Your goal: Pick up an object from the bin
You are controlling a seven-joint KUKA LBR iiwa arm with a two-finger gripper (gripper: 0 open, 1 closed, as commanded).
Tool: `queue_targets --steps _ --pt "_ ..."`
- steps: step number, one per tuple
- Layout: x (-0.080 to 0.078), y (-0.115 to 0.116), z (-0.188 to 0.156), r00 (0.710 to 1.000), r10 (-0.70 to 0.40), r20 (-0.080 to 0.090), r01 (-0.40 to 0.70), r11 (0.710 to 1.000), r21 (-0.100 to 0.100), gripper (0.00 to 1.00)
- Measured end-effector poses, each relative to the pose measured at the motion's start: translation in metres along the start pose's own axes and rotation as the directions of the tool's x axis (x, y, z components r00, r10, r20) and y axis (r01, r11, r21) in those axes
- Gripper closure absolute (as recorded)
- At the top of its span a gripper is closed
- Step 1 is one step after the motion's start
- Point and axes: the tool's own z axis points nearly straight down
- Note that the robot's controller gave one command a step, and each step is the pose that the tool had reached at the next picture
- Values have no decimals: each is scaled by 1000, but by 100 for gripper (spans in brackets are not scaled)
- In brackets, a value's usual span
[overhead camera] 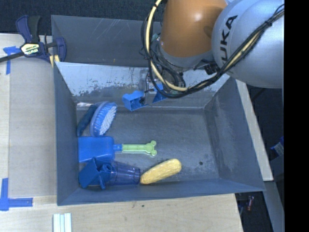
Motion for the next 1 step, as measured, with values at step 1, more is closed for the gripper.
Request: queue_targets --steps 1 --pt "0 0 0 1000 0 0 0 1000 0 100"
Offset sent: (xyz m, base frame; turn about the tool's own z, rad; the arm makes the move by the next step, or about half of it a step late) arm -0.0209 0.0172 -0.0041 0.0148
